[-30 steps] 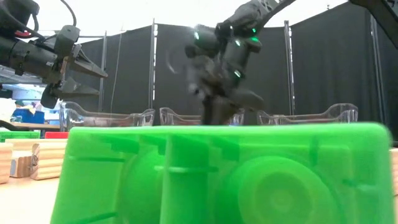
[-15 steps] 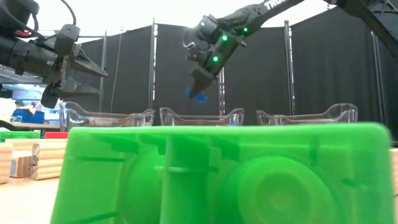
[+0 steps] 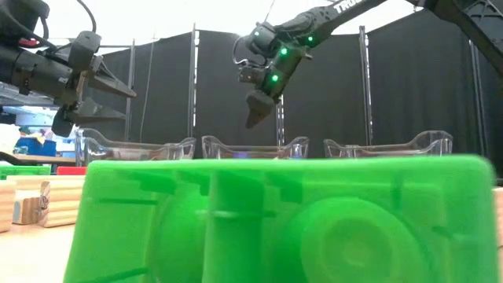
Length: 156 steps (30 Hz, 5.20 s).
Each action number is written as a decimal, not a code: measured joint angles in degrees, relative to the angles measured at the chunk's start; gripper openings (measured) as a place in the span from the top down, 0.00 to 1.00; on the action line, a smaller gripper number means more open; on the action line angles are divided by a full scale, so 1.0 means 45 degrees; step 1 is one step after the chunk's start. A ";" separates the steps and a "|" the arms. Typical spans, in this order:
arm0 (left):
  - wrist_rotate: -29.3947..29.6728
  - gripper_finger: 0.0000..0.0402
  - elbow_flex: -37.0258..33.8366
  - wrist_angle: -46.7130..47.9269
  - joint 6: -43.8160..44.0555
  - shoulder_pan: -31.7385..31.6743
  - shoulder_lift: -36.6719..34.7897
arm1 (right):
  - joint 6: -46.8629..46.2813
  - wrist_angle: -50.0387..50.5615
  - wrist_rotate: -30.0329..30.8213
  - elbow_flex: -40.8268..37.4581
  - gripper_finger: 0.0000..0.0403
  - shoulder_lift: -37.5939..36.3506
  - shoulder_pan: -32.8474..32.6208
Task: Sort blocks by size
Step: Put the large blue game piece into the middle transparent bin, then put the large yellow game piece into the middle transparent bin
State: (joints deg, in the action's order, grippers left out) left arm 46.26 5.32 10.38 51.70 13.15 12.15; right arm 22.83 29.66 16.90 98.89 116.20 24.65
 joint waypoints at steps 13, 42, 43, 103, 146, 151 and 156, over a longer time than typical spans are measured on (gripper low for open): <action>0.0005 0.33 0.0000 0.0079 -0.0063 0.0000 -0.0001 | -0.1173 0.1068 -0.4669 -0.0580 0.24 -0.0013 -0.3415; -0.1551 0.33 0.0010 0.0110 -0.0057 0.0009 0.0144 | -0.5934 -0.4878 -0.2008 -0.3246 0.29 0.1549 -0.6141; -0.1583 0.33 0.0010 0.0088 -0.0053 0.0013 0.0211 | -0.6063 -0.4872 -0.2015 -0.3211 0.29 0.1661 -0.6148; -0.1634 0.33 0.0005 -0.0047 0.0191 0.0010 0.0921 | -0.5090 0.2373 -0.3040 -0.0133 0.17 -0.0403 -0.0609; -0.1525 0.33 0.0005 -0.0027 0.0272 0.0008 0.0980 | -0.6813 0.0604 -0.3006 -0.4190 0.36 -0.0065 -0.5772; -0.1515 0.33 0.0000 0.0025 0.0262 0.0005 0.1086 | -0.7012 0.0406 -0.3010 -0.4874 0.36 0.0000 -0.5796; -0.1506 0.33 0.0000 0.0006 0.0248 0.0010 0.1263 | -0.7498 0.0689 -0.3127 -0.5158 0.39 -0.0048 -0.5796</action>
State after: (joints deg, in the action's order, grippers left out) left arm 39.48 5.32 10.41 52.82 13.19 17.83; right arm -10.91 32.76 2.83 75.68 115.99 -1.43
